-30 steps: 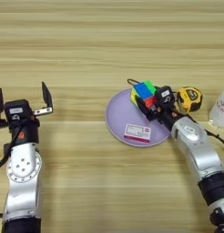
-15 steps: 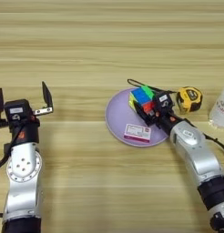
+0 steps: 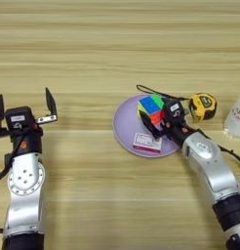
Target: Move the objects on the table
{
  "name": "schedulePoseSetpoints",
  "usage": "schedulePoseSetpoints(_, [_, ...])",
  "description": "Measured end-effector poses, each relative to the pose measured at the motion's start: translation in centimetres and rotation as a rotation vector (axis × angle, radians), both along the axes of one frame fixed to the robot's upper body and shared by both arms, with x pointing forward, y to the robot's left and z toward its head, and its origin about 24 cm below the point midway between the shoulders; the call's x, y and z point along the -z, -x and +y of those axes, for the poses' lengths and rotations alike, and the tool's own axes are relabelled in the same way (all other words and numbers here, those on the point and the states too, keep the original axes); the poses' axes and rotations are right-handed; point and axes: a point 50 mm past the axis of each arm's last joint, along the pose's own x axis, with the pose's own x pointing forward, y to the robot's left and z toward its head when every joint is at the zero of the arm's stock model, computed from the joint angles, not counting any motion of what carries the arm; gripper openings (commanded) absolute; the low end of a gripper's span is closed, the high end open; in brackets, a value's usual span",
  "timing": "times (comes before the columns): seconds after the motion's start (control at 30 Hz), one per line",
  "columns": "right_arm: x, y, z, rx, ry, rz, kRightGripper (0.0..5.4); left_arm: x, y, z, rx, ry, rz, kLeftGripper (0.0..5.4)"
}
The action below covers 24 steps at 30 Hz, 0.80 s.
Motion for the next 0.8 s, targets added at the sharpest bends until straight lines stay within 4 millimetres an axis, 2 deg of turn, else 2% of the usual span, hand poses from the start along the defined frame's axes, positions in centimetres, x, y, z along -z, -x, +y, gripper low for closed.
schedulePoseSetpoints(0.2, [-0.7,0.2,-0.1,0.006,-0.008,-0.041,5.39,0.2,-0.1,-0.2,0.006,-0.013,0.012,5.4])
schedulePoseSetpoints(0.6, [-4.8,1.6,-1.7,0.06,-0.053,-0.226,5.39,0.3,-0.1,-0.2,0.008,-0.013,0.014,5.4])
schedulePoseSetpoints(0.8, [-6.2,2.0,-2.9,0.109,-0.059,-0.268,5.39,0.3,-0.1,-0.2,0.009,-0.012,0.016,5.4])
